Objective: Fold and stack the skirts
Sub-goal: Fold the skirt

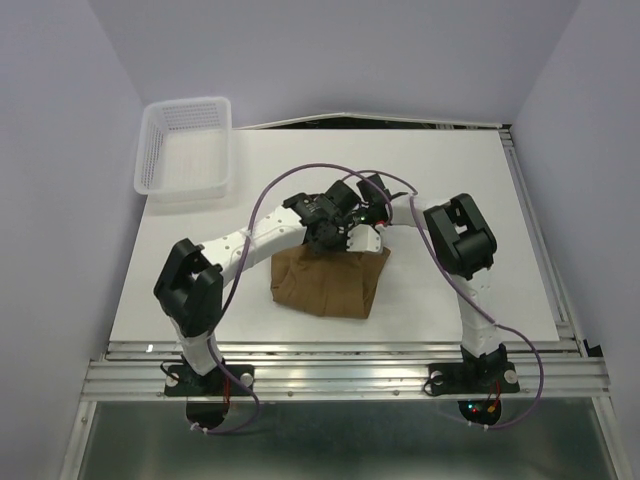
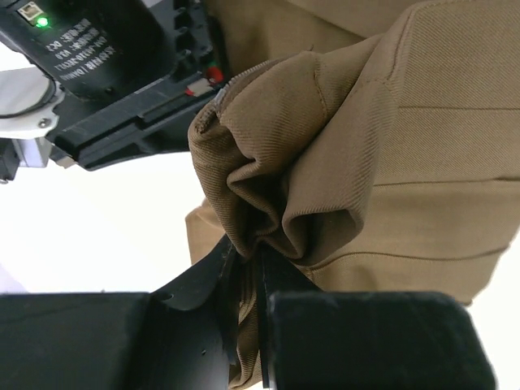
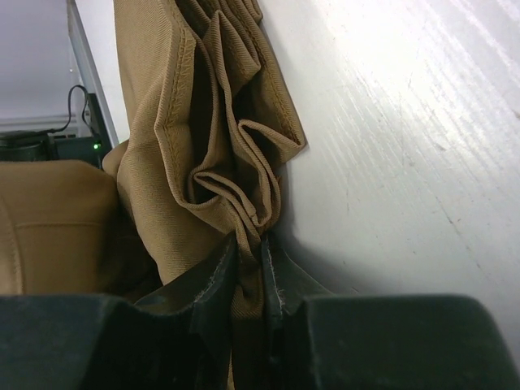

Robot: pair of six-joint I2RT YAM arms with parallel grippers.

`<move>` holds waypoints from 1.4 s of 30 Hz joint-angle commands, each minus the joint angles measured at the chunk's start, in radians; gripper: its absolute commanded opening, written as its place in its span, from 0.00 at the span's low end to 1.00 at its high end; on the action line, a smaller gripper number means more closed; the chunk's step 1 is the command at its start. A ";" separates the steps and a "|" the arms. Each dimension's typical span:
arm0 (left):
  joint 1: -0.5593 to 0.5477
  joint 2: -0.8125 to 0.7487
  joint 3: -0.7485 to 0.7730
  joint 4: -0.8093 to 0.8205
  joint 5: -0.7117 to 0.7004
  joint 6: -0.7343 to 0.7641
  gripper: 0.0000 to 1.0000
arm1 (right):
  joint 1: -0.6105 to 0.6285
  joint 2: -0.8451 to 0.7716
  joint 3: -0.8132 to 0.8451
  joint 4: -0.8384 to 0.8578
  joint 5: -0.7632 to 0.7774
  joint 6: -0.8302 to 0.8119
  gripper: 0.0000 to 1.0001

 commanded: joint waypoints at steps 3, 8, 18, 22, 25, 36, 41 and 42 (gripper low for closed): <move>0.012 0.023 -0.046 0.184 -0.066 0.055 0.16 | 0.026 -0.049 -0.035 0.047 -0.049 0.036 0.23; 0.021 0.046 -0.139 0.296 -0.099 0.051 0.16 | 0.026 -0.043 -0.026 0.047 -0.040 0.041 0.23; 0.010 0.029 -0.328 0.520 -0.146 0.019 0.15 | 0.026 -0.038 0.026 0.041 0.003 0.053 0.31; -0.003 0.022 -0.348 0.500 -0.132 0.014 0.15 | 0.016 -0.026 0.097 0.020 0.050 0.078 0.43; -0.003 0.020 -0.356 0.488 -0.123 0.011 0.19 | -0.005 -0.009 0.155 0.017 0.073 0.110 0.58; 0.032 -0.014 -0.186 0.376 -0.113 0.005 0.58 | -0.198 -0.035 0.301 0.011 0.172 0.179 0.71; 0.082 -0.015 0.023 0.229 -0.089 -0.047 0.60 | -0.315 -0.130 0.296 0.000 0.163 0.190 0.72; 0.090 -0.020 0.089 0.210 -0.084 -0.064 0.62 | -0.315 -0.159 0.289 -0.009 0.167 0.153 0.72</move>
